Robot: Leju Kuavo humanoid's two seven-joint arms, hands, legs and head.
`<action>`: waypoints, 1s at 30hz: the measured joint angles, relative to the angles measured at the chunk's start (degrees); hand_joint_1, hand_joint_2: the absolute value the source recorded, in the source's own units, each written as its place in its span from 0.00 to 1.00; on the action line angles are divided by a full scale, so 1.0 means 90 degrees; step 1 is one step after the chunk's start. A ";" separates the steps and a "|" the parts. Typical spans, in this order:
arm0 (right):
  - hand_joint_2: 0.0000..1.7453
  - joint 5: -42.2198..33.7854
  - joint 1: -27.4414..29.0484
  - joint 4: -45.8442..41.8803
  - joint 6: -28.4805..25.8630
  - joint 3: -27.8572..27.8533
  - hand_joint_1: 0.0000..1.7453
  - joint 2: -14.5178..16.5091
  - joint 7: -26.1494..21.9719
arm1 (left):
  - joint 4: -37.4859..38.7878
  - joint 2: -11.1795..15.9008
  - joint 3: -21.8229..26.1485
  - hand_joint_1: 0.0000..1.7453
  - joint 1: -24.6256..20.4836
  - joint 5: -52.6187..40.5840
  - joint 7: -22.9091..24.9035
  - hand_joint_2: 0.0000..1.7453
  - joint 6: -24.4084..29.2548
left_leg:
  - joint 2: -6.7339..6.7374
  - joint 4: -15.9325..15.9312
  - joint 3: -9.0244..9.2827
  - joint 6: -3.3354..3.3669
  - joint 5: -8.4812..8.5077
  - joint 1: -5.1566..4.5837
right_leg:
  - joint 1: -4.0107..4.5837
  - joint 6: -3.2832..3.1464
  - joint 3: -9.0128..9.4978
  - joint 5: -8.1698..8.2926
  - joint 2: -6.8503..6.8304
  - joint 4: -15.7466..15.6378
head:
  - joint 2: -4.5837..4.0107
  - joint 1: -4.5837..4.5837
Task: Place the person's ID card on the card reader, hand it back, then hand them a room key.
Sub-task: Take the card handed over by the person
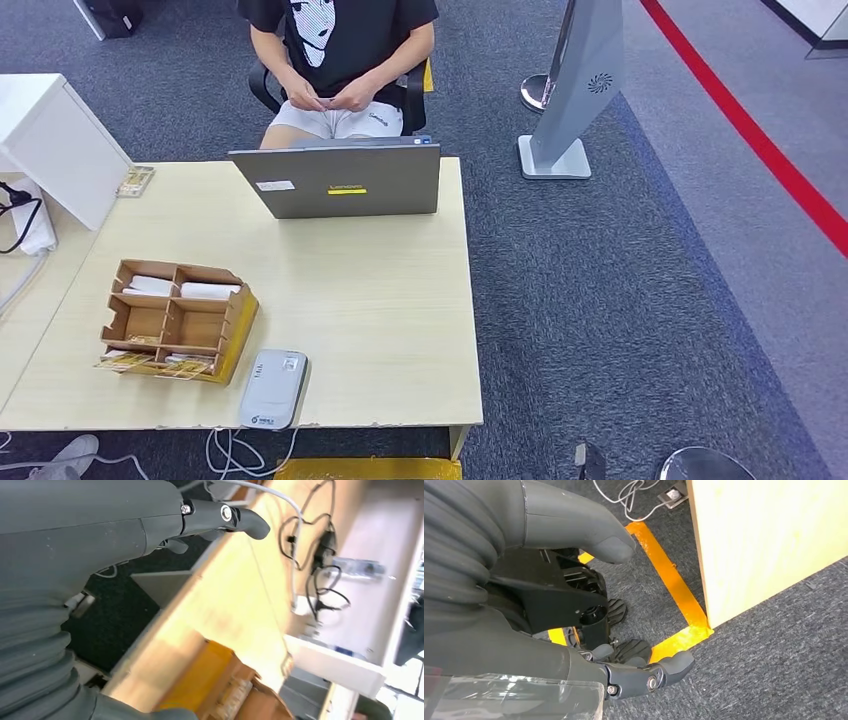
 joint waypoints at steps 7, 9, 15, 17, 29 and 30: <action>1.00 0.0178 -0.0028 -0.0009 -0.0008 -0.0266 0.00 0.0052 -0.0047 | -0.1078 -0.0085 -0.0735 0.00 0.0261 -0.0791 -0.0530 1.00 0.0237 | -0.0001 0.0006 0.0001 0.0003 0.0002 0.0000 | 0.0000 0.0001 0.0001 0.0002 -0.0002 0.0000 | 0.0000 -0.0009; 1.00 0.0290 -0.0057 -0.0007 -0.0046 -0.0326 0.00 0.0062 -0.0005 | -0.1539 -0.0078 -0.1175 0.00 0.0283 -0.1629 -0.0640 1.00 0.0761 | -0.0001 0.0009 0.0001 0.0003 0.0002 0.0000 | 0.0000 0.0002 0.0002 0.0003 -0.0001 0.0000 | 0.0000 -0.0009; 1.00 0.0746 -0.0174 0.0017 -0.0274 -0.0373 0.00 0.0146 0.0487 | -0.2334 0.0680 -0.2915 0.00 -0.0051 -0.5041 -0.0473 1.00 0.3565 | -0.0002 0.0014 0.0002 0.0002 0.0004 0.0000 | 0.0001 0.0003 0.0004 0.0006 -0.0002 0.0002 | 0.0000 -0.0011; 1.00 0.0871 -0.0250 0.0027 -0.0310 -0.0372 0.00 0.0175 0.0692 | -0.2343 0.0943 -0.3215 0.00 -0.0363 -0.6090 -0.0109 1.00 0.3715 | -0.0001 0.0013 0.0004 0.0000 0.0008 0.0000 | 0.0002 -0.0003 0.0003 0.0011 -0.0001 0.0003 | 0.0000 -0.0013; 1.00 0.1313 -0.0663 0.0036 -0.0340 -0.0216 0.00 0.0291 0.1415 | -0.0480 0.2326 -0.3873 0.00 -0.3183 -0.9260 0.2409 1.00 0.3754 | 0.0009 0.0015 -0.0003 0.0003 0.0048 0.0005 | 0.0003 -0.0011 -0.0008 0.0043 0.0006 0.0009 | 0.0000 -0.0005; 1.00 0.1337 -0.0692 0.0036 -0.0340 -0.0194 0.00 0.0295 0.1449 | -0.0188 0.2427 -0.3916 0.00 -0.3453 -0.9413 0.2519 1.00 0.3754 | 0.0008 0.0016 -0.0007 0.0005 0.0051 0.0005 | 0.0003 -0.0011 -0.0011 0.0045 0.0005 0.0009 | 0.0000 -0.0003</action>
